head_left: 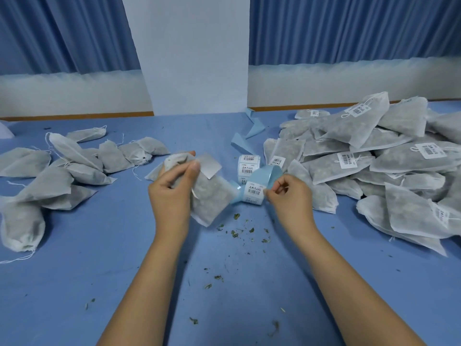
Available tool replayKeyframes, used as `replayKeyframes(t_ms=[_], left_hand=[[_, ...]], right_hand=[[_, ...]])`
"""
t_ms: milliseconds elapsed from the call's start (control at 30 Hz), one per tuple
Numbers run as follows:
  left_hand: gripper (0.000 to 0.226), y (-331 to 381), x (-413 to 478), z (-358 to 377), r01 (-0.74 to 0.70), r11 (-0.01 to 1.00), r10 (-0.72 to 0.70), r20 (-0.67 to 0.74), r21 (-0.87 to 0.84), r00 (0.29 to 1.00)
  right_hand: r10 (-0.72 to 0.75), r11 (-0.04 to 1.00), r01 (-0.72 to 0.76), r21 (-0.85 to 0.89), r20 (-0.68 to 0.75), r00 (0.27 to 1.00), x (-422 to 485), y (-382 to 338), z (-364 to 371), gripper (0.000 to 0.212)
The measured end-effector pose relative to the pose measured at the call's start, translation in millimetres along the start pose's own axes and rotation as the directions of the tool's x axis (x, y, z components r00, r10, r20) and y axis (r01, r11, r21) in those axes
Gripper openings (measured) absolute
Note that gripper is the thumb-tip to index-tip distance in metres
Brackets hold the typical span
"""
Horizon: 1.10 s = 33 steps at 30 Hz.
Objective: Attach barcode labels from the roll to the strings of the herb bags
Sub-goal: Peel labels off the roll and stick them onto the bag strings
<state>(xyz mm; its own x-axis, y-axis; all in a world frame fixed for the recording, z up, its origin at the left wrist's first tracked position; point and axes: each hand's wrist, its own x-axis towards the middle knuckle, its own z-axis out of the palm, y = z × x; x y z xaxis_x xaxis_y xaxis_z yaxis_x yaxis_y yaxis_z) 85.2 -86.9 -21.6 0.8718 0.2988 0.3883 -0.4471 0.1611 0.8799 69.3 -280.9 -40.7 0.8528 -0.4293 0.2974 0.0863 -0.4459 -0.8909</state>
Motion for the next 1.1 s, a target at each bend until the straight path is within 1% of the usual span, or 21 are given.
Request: replayKeyframes(t_ms=[33, 67, 100, 133, 167, 200, 233, 267, 300, 367, 433, 500, 567, 633, 700, 733, 767, 833, 933, 1000, 1100], left_hand=[[0.013, 2.1, -1.8, 1.5, 0.022, 0.999, -0.022, 0.028, -0.027, 0.999], [0.014, 3.5, -4.1, 4.2, 0.016, 1.0, -0.015, 0.059, -0.008, 0.998], [0.016, 4.4, -7.0, 7.3, -0.019, 0.999, 0.014, 0.091, 0.045, 0.996], [0.017, 4.7, -9.7, 10.6, -0.067, 0.992, 0.053, 0.127, 0.108, 0.991], [0.016, 4.7, -12.0, 13.1, -0.122, 0.979, 0.094, 0.167, 0.161, 0.981], [0.015, 4.7, -13.6, 14.6, -0.188, 0.96, 0.144, 0.215, 0.205, 0.966], [0.014, 4.0, -14.6, 15.1, -0.27, 0.931, 0.201, 0.272, 0.247, 0.941], [0.013, 3.1, -15.4, 15.2, -0.359, 0.89, 0.257, 0.342, 0.281, 0.904], [0.011, 2.1, -16.4, 15.0, -0.445, 0.843, 0.303, 0.416, 0.303, 0.857], [0.007, 0.3, -18.6, 15.0, -0.562, 0.765, 0.351, 0.529, 0.313, 0.772], [0.009, 0.0, -19.8, 15.7, -0.611, 0.728, 0.365, 0.578, 0.312, 0.73], [0.012, 1.0, -19.5, 16.0, -0.631, 0.711, 0.376, 0.591, 0.309, 0.714], [0.015, 2.6, -17.6, 15.1, -0.621, 0.717, 0.364, 0.591, 0.316, 0.72], [0.018, 5.3, -15.1, 13.0, -0.524, 0.794, 0.28, 0.581, 0.309, 0.765], [0.02, 8.0, -13.1, 10.9, -0.361, 0.884, 0.147, 0.557, 0.296, 0.817], [0.021, 8.4, -12.4, 10.3, -0.305, 0.905, 0.102, 0.542, 0.298, 0.834], [0.022, 8.4, -12.4, 10.3, -0.28, 0.909, 0.08, 0.529, 0.308, 0.845], [0.023, 7.3, -13.7, 11.4, -0.294, 0.895, 0.078, 0.532, 0.335, 0.843], [0.024, 3.7, -15.6, 13.5, -0.39, 0.845, 0.14, 0.55, 0.367, 0.823], [0.024, 1.4, -15.8, 13.7, -0.465, 0.8, 0.223, 0.531, 0.38, 0.818], [0.027, -0.7, -15.9, 13.8, -0.563, 0.715, 0.354, 0.479, 0.415, 0.803]], right_hand=[[-0.019, 1.0, 0.018, -0.016, -0.03, 0.999, -0.1, -1.6, 0.0, 0.03], [-0.047, 0.999, 0.046, -0.016, -0.061, 0.997, -1.3, -4.4, -0.7, 0.03], [-0.082, 0.996, 0.083, 0.009, -0.076, 0.994, -3.8, -8.5, -2.2, 0.03], [-0.111, 0.99, 0.116, 0.084, -0.064, 0.992, -7.3, -13.1, -4.1, 0.031], [-0.117, 0.973, 0.117, 0.199, -0.015, 0.993, -12.4, -18.5, -5.8, 0.035], [-0.107, 0.943, 0.079, 0.323, 0.07, 0.992, -17.8, -24.1, -6.4, 0.038], [-0.092, 0.908, 0.015, 0.418, 0.167, 0.982, -22.7, -29.0, -6.2, 0.04], [-0.084, 0.883, -0.042, 0.467, 0.245, 0.966, -26.3, -32.4, -5.2, 0.041], [-0.073, 0.874, -0.08, 0.48, 0.292, 0.954, -28.4, -34.5, -4.5, 0.041], [-0.044, 0.867, -0.122, 0.482, 0.319, 0.947, -28.2, -36.1, -4.2, 0.037], [-0.03, 0.859, -0.142, 0.492, 0.324, 0.946, -25.8, -34.6, -5.6, 0.032], [-0.03, 0.85, -0.166, 0.5, 0.361, 0.932, -24.9, -32.9, -6.7, 0.03], [0.008, 0.835, -0.214, 0.507, 0.378, 0.926, -23.6, -31.2, -7.1, 0.033], [0.079, 0.834, -0.236, 0.499, 0.317, 0.945, -20.4, -30.0, -10.0, 0.038], [0.081, 0.897, -0.15, 0.416, 0.178, 0.981, -16.2, -28.7, -15.0, 0.036], [0.045, 0.928, -0.091, 0.362, 0.133, 0.99, -15.3, -28.5, -16.6, 0.034], [0.009, 0.942, -0.05, 0.331, 0.125, 0.992, -15.9, -28.3, -16.8, 0.033], [-0.009, 0.934, -0.064, 0.351, 0.2, 0.98, -20.7, -29.0, -13.8, 0.036], [0.025, 0.913, -0.159, 0.376, 0.336, 0.941, -28.2, -33.9, -8.1, 0.046], [0.054, 0.9, -0.196, 0.39, 0.348, 0.936, -31.0, -36.4, -5.9, 0.046], [0.1, 0.906, -0.199, 0.373, 0.27, 0.958, -33.8, -36.6, -5.8, 0.045]])
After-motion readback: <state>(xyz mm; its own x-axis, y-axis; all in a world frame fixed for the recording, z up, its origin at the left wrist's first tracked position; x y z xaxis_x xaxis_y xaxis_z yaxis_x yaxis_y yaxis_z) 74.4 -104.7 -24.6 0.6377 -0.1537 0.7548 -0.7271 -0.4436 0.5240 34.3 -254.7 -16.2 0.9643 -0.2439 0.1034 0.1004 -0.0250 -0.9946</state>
